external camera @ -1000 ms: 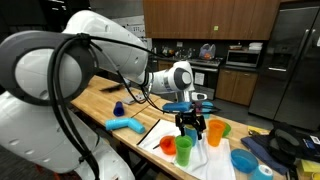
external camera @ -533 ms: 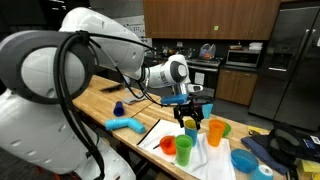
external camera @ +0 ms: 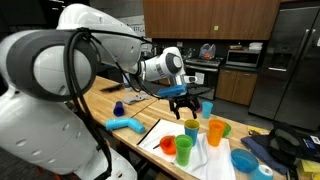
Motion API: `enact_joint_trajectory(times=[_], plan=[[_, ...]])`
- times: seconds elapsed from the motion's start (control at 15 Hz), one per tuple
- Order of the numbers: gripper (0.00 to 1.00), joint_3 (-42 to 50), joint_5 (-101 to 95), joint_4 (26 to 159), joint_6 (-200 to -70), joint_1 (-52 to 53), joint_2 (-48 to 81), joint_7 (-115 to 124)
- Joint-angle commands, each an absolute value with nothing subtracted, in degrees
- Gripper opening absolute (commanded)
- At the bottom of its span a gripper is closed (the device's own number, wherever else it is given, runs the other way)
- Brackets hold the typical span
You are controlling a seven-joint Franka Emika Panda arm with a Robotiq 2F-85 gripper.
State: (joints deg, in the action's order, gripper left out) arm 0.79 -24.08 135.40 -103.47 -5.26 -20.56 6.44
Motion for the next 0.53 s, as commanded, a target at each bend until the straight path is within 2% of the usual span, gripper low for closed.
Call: enact_joint_trajectory(times=[0.0, 0.47], plan=[[1.0, -0.23, -23.12, 132.89, -100.96, -2.86, -18.08, 2.35], [1.0, -1.71, -23.28, 129.64, -97.67, -0.41, -14.34, -0.38]])
